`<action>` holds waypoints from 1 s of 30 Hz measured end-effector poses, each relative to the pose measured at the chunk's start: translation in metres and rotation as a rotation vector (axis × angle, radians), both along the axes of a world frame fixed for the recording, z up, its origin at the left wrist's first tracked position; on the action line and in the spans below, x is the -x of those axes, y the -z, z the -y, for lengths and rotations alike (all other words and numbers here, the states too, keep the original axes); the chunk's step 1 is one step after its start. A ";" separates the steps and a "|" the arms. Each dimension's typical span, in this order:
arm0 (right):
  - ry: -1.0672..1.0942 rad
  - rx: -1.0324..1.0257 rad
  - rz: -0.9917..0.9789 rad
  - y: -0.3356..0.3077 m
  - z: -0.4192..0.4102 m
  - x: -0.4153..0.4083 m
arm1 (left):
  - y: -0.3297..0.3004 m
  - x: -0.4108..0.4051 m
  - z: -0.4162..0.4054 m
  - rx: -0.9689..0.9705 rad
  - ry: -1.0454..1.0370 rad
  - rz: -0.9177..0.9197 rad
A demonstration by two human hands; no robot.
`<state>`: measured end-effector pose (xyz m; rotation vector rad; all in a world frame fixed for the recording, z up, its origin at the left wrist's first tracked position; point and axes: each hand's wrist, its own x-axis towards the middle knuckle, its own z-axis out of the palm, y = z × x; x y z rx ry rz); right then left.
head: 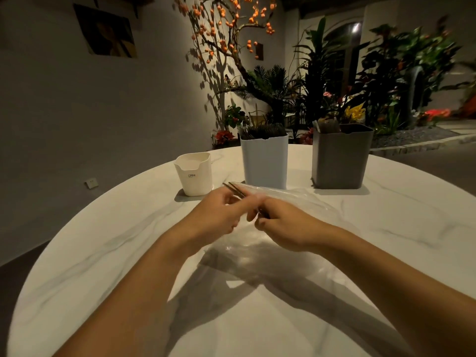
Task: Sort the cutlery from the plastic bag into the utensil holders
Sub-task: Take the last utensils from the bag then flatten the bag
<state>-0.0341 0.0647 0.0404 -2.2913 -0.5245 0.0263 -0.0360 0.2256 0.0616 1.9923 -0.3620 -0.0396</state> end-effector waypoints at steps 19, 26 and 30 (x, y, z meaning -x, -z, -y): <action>-0.152 0.031 -0.213 -0.077 0.014 0.029 | -0.064 0.019 -0.005 -0.109 0.013 0.070; 0.066 -0.059 0.198 -0.122 0.031 0.027 | -0.100 0.017 0.001 -0.133 0.158 0.138; -0.059 -0.270 0.260 -0.140 0.038 0.024 | -0.112 0.013 0.015 -0.172 0.240 0.127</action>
